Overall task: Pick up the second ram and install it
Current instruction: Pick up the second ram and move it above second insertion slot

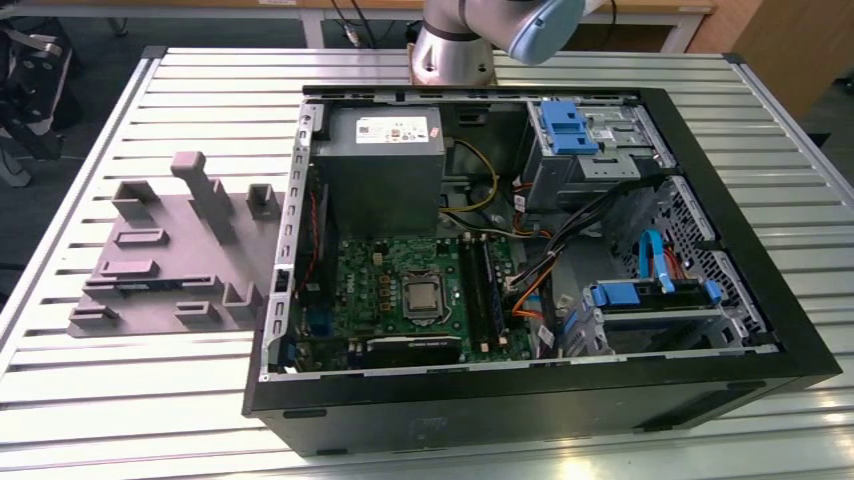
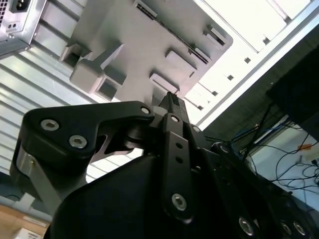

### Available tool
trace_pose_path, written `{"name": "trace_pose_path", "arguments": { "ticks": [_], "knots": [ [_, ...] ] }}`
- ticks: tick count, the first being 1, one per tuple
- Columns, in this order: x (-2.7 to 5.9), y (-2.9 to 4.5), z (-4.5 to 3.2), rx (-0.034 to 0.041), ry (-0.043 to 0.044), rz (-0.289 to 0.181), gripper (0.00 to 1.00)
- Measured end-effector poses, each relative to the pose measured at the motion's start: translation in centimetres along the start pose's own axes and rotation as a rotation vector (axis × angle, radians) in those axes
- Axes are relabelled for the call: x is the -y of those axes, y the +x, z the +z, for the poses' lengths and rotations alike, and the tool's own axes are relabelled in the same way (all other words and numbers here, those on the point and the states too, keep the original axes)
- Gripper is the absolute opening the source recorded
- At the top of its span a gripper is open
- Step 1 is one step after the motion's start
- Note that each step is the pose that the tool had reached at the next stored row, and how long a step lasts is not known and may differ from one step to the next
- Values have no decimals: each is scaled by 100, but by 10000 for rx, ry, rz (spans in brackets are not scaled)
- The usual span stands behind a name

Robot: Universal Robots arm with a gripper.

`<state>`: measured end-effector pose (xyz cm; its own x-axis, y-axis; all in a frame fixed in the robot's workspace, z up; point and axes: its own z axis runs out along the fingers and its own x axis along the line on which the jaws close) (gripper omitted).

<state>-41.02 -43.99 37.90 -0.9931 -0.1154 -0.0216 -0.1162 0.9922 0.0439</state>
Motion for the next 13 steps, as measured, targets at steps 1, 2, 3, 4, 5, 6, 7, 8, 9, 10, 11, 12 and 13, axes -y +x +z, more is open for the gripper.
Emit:
{"name": "trace_pose_path", "arguments": {
  "ticks": [1,2,3,4,5,6,7,8,9,10,11,12,13],
  "knots": [
    [0,1,0,-7,-4,-164,11],
    [0,1,1,-14,-7,-314,11],
    [0,1,1,-20,-10,-471,11],
    [0,2,1,-27,-13,-618,11],
    [0,3,1,-34,-17,-774,11],
    [0,3,1,-40,-20,-913,11],
    [0,3,2,-46,-23,-1064,11],
    [0,3,2,-53,-26,-1208,11],
    [0,4,3,-59,-30,-1362,11],
    [0,4,3,-66,-33,-1516,11],
    [0,4,4,-72,-37,-1676,11],
    [0,4,4,-79,-41,-1833,11],
    [0,4,5,-86,-44,-2007,11]
  ]
}}
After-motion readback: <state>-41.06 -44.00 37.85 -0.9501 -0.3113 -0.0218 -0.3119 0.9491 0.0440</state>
